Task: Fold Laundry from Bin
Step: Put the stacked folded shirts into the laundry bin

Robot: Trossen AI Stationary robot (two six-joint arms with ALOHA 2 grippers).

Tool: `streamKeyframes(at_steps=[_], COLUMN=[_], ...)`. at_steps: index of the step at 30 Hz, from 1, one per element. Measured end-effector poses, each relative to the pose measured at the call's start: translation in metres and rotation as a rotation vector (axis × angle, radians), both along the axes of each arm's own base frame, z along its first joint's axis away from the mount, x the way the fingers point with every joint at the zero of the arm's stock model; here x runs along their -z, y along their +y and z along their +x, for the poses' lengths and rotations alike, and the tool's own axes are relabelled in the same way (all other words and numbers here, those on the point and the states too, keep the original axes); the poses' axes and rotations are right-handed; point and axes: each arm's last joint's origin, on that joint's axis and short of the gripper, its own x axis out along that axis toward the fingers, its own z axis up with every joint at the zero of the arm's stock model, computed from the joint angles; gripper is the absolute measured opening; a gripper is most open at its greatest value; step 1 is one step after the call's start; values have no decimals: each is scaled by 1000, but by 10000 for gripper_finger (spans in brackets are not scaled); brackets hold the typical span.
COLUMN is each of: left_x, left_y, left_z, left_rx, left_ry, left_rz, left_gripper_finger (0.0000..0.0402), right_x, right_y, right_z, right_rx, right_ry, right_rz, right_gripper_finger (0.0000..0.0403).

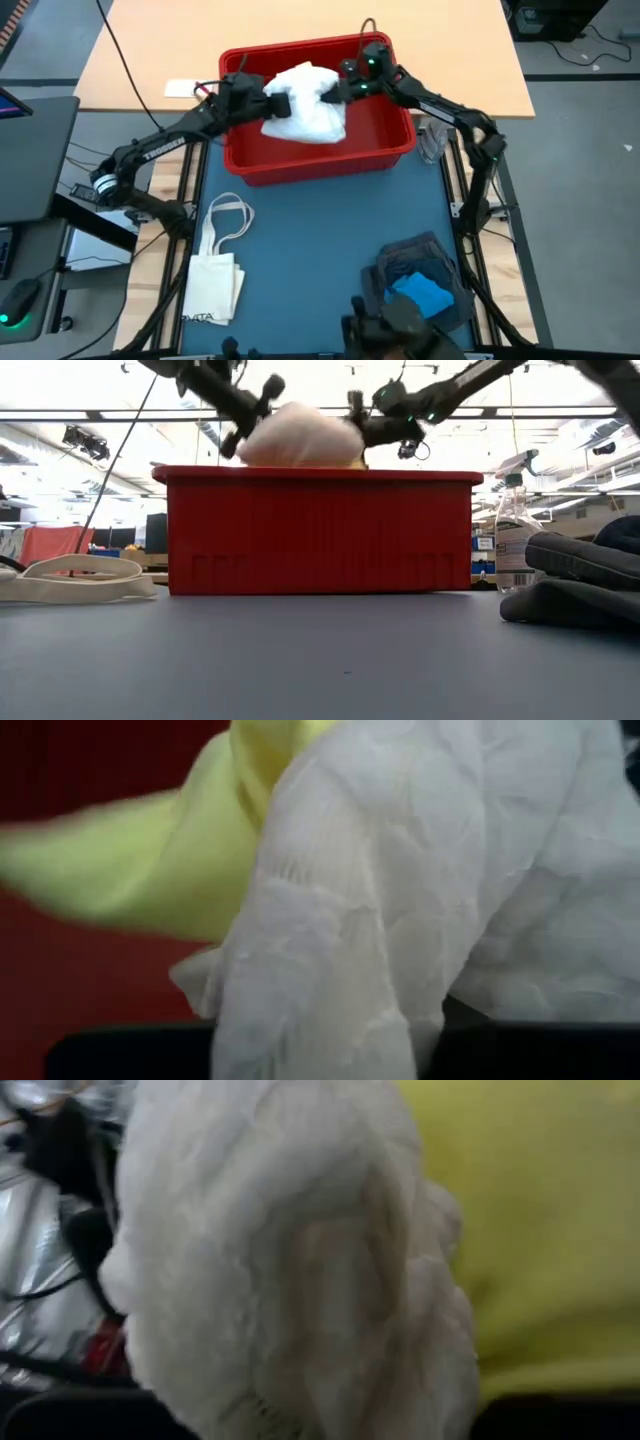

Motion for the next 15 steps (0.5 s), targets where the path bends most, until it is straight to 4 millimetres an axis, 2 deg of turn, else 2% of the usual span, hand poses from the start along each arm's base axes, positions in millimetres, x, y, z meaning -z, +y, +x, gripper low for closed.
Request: streamKeyframes(at_steps=[4,7,11,15], left_x=[22,46,93,140], left_y=[26,45,66,78], left_z=[-2,1,10,21], left_rx=[-19,-33,-25,14], left_ry=[93,177,313,410], left_rz=[-35,-93,-217,-354], left_gripper_finger=[49,49,49,64], right_x=[29,59,103,135], right_y=[-29,-43,-50,-51], right_z=[17,24,26,24], right_rx=[81,152,221,199], right_ry=[71,187,387,515], right_rz=[4,12,29,78], right_gripper_finger=[104,104,104,104])
